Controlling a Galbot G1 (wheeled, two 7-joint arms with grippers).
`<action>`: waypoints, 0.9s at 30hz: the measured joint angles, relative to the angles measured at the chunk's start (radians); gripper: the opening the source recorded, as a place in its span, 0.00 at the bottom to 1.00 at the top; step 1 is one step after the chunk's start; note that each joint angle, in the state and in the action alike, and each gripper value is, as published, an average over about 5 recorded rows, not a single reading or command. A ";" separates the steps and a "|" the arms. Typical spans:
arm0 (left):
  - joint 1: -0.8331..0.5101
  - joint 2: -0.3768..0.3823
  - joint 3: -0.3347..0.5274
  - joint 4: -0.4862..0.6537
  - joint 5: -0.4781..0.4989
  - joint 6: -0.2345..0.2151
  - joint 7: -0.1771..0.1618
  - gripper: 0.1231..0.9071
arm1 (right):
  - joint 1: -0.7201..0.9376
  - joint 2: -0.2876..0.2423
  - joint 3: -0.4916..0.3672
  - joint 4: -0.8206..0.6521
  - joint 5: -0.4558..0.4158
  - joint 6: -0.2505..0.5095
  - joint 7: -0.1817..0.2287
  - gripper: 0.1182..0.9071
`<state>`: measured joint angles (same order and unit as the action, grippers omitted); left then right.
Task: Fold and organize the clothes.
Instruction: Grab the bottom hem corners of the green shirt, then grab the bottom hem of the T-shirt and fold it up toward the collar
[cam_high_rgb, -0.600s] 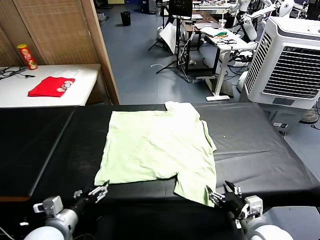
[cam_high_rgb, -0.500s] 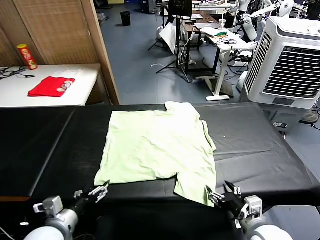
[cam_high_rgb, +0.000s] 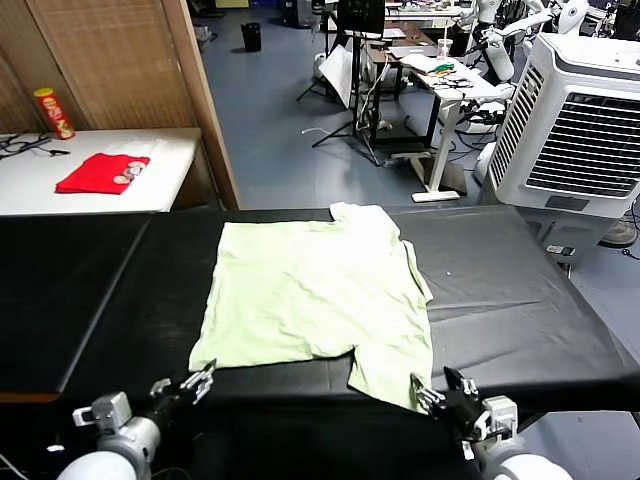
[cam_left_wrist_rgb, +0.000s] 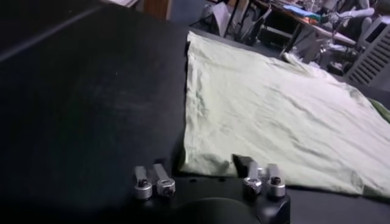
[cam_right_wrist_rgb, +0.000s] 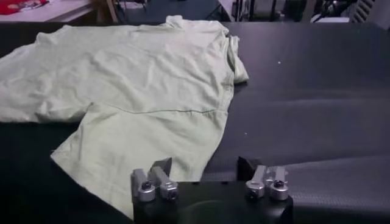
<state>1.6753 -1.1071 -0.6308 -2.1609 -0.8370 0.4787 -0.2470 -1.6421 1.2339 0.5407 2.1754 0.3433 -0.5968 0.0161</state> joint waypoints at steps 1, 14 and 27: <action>-0.001 0.000 0.001 0.000 0.002 0.000 -0.001 0.26 | -0.003 0.002 0.001 0.003 0.001 0.000 0.004 0.12; 0.073 -0.004 -0.031 -0.070 0.011 -0.015 -0.026 0.00 | -0.099 0.031 0.060 0.135 0.010 0.028 0.011 0.00; -0.025 -0.062 0.001 -0.067 0.096 -0.152 0.033 0.00 | 0.137 -0.034 0.035 -0.051 0.057 0.225 -0.022 0.00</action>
<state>1.6503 -1.1694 -0.6294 -2.2282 -0.7411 0.3271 -0.2140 -1.5053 1.2004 0.5757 2.1241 0.4000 -0.3714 -0.0062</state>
